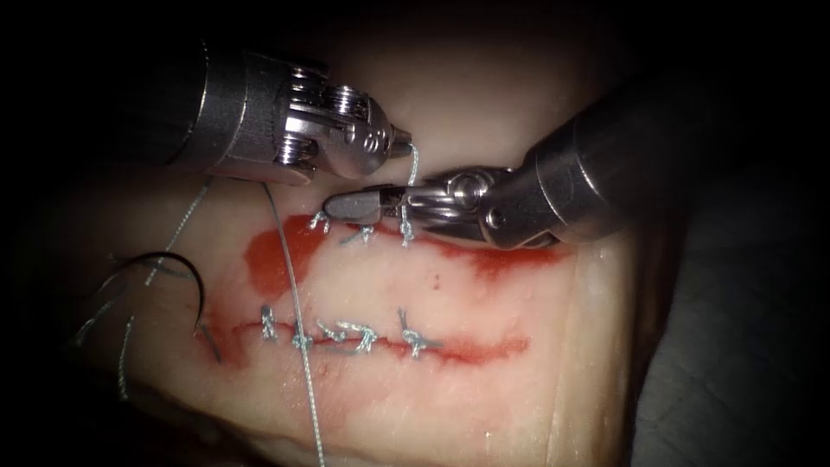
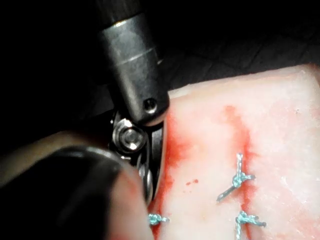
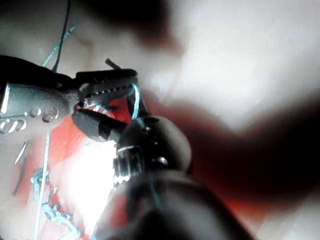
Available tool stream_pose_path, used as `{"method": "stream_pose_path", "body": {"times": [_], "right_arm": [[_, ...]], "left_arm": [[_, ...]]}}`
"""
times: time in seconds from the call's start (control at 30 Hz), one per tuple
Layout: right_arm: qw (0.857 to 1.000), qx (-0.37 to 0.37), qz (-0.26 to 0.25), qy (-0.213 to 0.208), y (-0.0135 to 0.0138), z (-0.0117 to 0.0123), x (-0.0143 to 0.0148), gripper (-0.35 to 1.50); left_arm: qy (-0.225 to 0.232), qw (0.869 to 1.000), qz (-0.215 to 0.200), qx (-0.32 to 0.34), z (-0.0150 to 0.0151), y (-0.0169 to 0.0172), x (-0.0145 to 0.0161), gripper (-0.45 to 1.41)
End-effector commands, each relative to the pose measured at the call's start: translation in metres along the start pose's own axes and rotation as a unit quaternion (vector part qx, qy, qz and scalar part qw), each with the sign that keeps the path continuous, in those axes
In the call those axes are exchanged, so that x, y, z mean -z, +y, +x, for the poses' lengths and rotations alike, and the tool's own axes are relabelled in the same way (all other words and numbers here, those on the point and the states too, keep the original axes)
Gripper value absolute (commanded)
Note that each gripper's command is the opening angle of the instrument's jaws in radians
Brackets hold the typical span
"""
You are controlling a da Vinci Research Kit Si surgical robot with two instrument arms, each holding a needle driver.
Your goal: Wound Closure
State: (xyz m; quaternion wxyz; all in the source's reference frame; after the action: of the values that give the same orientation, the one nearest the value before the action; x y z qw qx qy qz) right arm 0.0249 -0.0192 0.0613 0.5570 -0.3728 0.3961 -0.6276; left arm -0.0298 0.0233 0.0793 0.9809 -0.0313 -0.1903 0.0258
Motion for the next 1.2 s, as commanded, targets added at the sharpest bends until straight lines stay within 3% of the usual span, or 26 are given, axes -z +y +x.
{"method": "stream_pose_path", "body": {"times": [0.03,0.13,0.47,0.97,1.0,1.03,1.2], "right_arm": [[1.000,0.001,-0.003,-0.002,0.0001,-0.0003,-0.0010,0.91],[1.000,0.001,-0.003,-0.002,0.0001,-0.0003,-0.0010,0.91],[1.000,0.005,-0.015,-0.001,0.0001,-0.0003,-0.0011,0.44],[0.999,0.009,-0.033,-0.021,0.0001,-0.0007,-0.0010,0.02],[0.999,0.012,-0.033,-0.021,0.0001,-0.0007,-0.0010,-0.07],[0.999,0.012,-0.033,-0.021,0.0001,-0.0006,-0.0010,-0.32],[0.999,0.022,-0.033,-0.021,0.0001,-0.0006,-0.0010,-0.35]], "left_arm": [[0.000,1.000,-0.001,0.000,-0.0002,0.0002,-0.0007,-0.45],[0.000,1.000,-0.001,0.000,-0.0002,0.0002,-0.0008,-0.45],[0.000,1.000,-0.001,0.001,-0.0003,0.0001,-0.0008,-0.45],[0.000,1.000,-0.001,0.001,-0.0002,0.0000,-0.0008,-0.45],[0.000,1.000,-0.001,0.001,-0.0002,0.0000,-0.0008,-0.45],[0.000,1.000,-0.001,0.001,-0.0002,0.0000,-0.0008,-0.45],[0.000,1.000,-0.002,0.001,-0.0003,0.0000,-0.0008,-0.45]]}}
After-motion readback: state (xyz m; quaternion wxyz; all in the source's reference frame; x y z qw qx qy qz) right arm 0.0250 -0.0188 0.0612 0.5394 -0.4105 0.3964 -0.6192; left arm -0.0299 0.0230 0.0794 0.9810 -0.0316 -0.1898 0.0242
